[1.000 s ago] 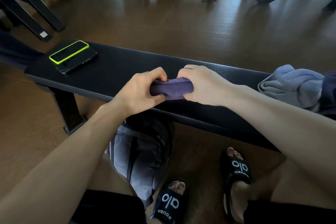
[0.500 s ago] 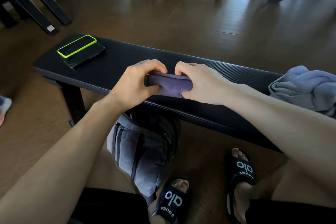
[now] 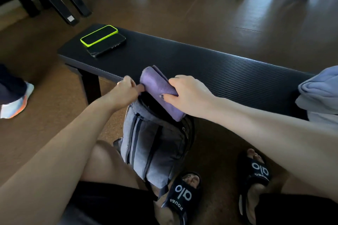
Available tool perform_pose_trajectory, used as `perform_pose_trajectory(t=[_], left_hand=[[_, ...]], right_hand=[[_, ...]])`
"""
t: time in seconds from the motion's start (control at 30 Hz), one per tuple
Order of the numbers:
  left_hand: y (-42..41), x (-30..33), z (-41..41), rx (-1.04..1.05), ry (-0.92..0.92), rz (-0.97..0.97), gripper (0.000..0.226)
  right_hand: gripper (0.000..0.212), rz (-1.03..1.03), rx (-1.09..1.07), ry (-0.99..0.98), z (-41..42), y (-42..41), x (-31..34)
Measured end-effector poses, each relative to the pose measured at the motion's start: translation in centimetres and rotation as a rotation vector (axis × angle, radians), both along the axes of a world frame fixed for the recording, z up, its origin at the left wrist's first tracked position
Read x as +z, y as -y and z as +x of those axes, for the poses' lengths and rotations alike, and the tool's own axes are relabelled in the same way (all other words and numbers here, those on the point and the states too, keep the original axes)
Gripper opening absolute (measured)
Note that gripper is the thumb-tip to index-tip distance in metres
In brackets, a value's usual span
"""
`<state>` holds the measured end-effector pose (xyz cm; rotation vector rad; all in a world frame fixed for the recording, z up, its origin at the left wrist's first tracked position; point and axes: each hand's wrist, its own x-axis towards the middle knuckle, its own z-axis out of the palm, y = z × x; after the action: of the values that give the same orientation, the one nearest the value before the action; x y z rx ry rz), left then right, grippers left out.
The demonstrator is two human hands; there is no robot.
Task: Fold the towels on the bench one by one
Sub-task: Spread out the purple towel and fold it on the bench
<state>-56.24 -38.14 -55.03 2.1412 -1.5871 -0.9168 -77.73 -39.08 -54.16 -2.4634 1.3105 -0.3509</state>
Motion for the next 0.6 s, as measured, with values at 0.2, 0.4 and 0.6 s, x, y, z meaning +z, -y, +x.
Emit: perform_pose_trajectory(t=[0.2, 0.4, 0.6], left_hand=[[-0.3, -2.7, 1.2, -0.233, 0.335, 0.137, 0.022], [-1.3, -1.6, 3.9, -0.285, 0.446, 0.307, 0.019], [-2.9, -1.8, 7.0, -0.292, 0.384, 0.402, 0.008]], right_hand=[[0.030, -0.120, -0.056, -0.022, 2.9, -0.6, -2.2], [0.029, -0.041, -0.130, 0.039, 6.8, -1.2, -3.7], [0.031, 0.321, -0.005, -0.285, 11.8, -4.4, -7.8]])
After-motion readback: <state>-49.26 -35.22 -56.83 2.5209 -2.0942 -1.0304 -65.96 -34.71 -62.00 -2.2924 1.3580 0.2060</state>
